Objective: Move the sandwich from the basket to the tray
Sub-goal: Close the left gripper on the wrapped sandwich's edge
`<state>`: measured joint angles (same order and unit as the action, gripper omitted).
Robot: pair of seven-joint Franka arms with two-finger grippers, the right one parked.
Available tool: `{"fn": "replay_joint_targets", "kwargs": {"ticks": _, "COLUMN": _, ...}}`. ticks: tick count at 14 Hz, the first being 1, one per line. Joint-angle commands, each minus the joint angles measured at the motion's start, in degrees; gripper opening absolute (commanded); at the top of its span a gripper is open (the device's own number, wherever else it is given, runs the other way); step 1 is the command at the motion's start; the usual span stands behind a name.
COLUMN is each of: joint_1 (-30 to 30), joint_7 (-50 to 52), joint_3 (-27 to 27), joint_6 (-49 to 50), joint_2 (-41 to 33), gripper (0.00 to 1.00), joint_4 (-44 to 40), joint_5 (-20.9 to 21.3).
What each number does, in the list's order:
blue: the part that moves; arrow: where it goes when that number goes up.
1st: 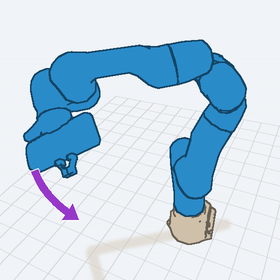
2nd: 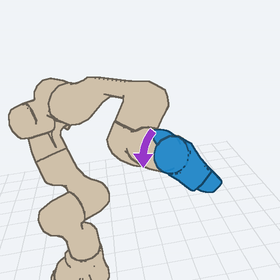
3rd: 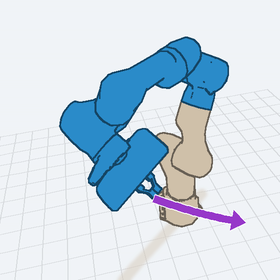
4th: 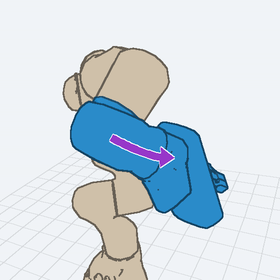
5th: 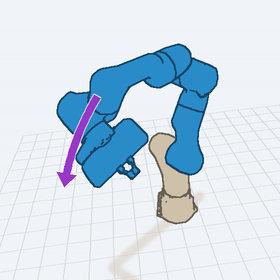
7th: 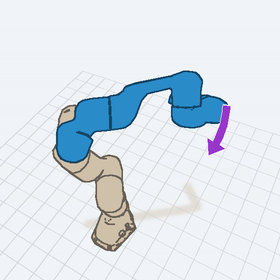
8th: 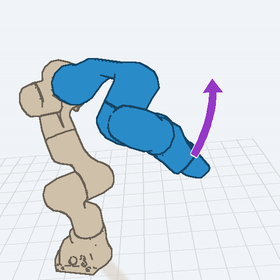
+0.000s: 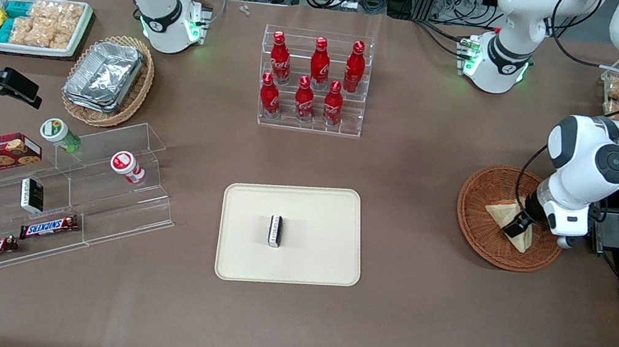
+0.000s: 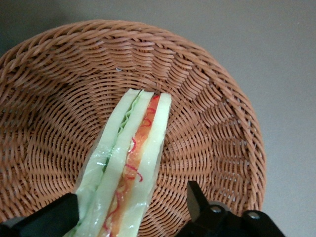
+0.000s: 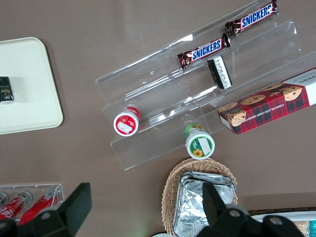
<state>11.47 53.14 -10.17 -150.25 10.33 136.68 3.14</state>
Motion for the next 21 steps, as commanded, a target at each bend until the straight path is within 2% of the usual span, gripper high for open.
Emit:
{"fn": "replay_joint_targets", "kwargs": {"ticks": 1, "joint_1": 0.2, "joint_7": 2.8, "joint_3": -0.4, "joint_6": -1.0, "joint_2": 0.2, "gripper": 0.43, "joint_4": -0.2, "joint_5": 0.3}}
{"fn": "replay_joint_targets", "kwargs": {"ticks": 2, "joint_1": 0.2, "joint_7": 3.4, "joint_3": -0.4, "joint_6": -1.0, "joint_2": 0.2, "gripper": 0.0, "joint_4": -0.6, "joint_5": 0.3}}
{"fn": "replay_joint_targets", "kwargs": {"ticks": 9, "joint_1": 0.0, "joint_7": 3.2, "joint_3": -0.5, "joint_6": 1.9, "joint_2": -0.8, "gripper": 0.0, "joint_4": -1.8, "joint_5": 1.0}}
{"fn": "replay_joint_targets", "kwargs": {"ticks": 11, "joint_1": 0.0, "joint_7": 2.9, "joint_3": -0.5, "joint_6": 7.3, "joint_2": -2.2, "gripper": 0.0, "joint_4": -4.2, "joint_5": 1.1}}
{"fn": "replay_joint_targets", "kwargs": {"ticks": 16, "joint_1": -0.4, "joint_7": 2.0, "joint_3": -1.0, "joint_6": 33.5, "joint_2": -3.3, "gripper": 0.0, "joint_4": -21.3, "joint_5": 1.0}}
{"fn": "replay_joint_targets", "kwargs": {"ticks": 19, "joint_1": -0.5, "joint_7": -1.8, "joint_3": -2.7, "joint_6": 44.3, "joint_2": -2.6, "gripper": 0.0, "joint_4": -32.6, "joint_5": 0.4}}
{"fn": "replay_joint_targets", "kwargs": {"ticks": 21, "joint_1": -0.5, "joint_7": -3.2, "joint_3": -5.9, "joint_6": 47.5, "joint_2": -1.7, "gripper": 0.0, "joint_4": -37.9, "joint_5": 0.1}}
